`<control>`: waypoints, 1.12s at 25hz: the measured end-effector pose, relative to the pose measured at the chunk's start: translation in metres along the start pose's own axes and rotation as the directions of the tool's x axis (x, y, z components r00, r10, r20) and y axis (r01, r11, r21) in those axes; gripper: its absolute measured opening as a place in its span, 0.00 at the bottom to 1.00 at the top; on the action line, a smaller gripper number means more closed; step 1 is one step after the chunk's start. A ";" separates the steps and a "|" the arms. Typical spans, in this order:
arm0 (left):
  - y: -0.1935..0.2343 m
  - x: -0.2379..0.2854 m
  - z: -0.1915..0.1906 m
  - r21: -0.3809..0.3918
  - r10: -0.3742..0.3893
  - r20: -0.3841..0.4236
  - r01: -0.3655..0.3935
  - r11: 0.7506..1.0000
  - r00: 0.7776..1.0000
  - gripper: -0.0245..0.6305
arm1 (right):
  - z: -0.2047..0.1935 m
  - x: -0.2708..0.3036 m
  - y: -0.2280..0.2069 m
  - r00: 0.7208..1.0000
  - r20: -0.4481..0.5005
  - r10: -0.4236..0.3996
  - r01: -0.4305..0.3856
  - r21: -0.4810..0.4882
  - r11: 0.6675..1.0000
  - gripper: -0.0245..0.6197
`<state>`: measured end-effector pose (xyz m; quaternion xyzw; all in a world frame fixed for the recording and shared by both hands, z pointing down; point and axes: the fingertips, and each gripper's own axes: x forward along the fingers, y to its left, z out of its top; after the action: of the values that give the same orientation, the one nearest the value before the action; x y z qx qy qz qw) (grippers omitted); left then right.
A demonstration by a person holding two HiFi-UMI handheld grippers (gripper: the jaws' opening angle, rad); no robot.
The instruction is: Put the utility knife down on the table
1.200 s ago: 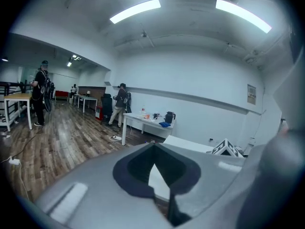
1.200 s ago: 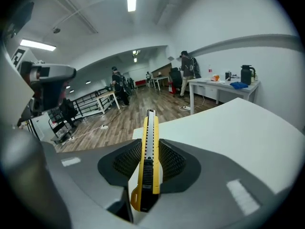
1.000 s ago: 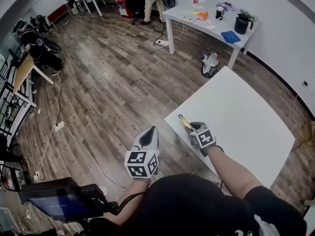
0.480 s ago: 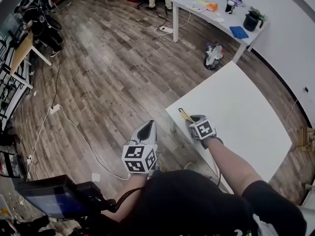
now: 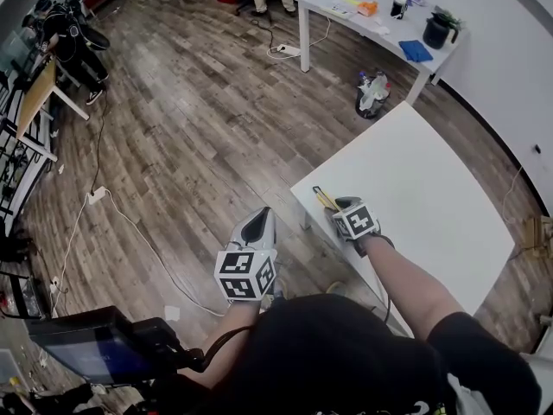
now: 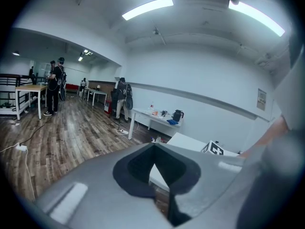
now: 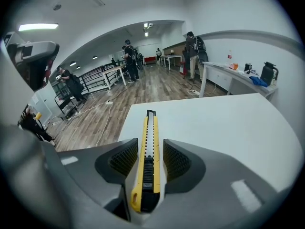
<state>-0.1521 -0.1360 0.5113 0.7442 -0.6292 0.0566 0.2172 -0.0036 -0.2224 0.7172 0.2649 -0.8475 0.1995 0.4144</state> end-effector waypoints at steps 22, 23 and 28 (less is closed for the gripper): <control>-0.089 0.027 0.039 0.150 -0.207 0.007 0.203 0.968 0.978 0.04 | 0.058 -0.295 -0.001 0.690 0.659 -0.298 0.101 0.321 0.942 0.07; -0.093 0.030 0.041 0.157 -0.211 0.007 0.207 0.966 0.977 0.04 | 0.058 -0.298 -0.004 0.689 0.658 -0.303 0.103 0.325 0.940 0.07; -0.097 0.028 0.037 0.168 -0.214 0.010 0.209 0.963 0.977 0.04 | 0.053 -0.296 0.000 0.692 0.660 -0.294 0.091 0.324 0.941 0.07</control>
<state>-0.0604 -0.1649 0.4635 0.8232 -0.5423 0.0748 0.1505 0.1175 -0.1680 0.4470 0.4619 -0.8729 0.1512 0.0421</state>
